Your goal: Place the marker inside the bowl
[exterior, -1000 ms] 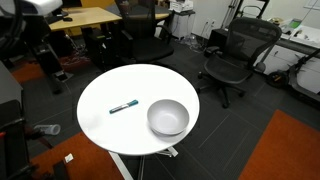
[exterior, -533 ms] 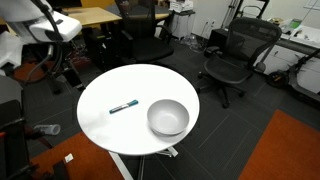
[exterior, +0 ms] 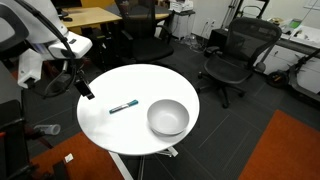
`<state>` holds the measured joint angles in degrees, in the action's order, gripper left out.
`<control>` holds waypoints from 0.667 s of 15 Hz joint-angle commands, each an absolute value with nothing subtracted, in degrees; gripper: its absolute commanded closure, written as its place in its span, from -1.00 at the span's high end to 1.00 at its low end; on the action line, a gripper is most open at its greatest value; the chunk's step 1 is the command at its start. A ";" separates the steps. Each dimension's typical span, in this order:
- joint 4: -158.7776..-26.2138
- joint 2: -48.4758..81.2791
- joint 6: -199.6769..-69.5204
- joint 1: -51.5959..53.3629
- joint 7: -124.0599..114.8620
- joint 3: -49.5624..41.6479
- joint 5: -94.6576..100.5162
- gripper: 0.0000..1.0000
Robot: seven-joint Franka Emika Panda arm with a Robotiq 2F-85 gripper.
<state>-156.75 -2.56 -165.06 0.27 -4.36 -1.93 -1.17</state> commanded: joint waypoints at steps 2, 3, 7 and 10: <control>-152.42 4.29 -168.30 -0.80 -12.41 -1.99 6.68 1.00; -151.17 5.67 -168.09 -0.47 -13.39 -2.48 7.61 1.00; -146.51 10.71 -167.18 1.06 -15.74 -4.50 9.65 1.00; -143.11 14.63 -166.45 1.58 -14.49 -5.13 7.85 1.00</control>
<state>-146.90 10.41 -166.54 0.30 -13.53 -3.86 7.96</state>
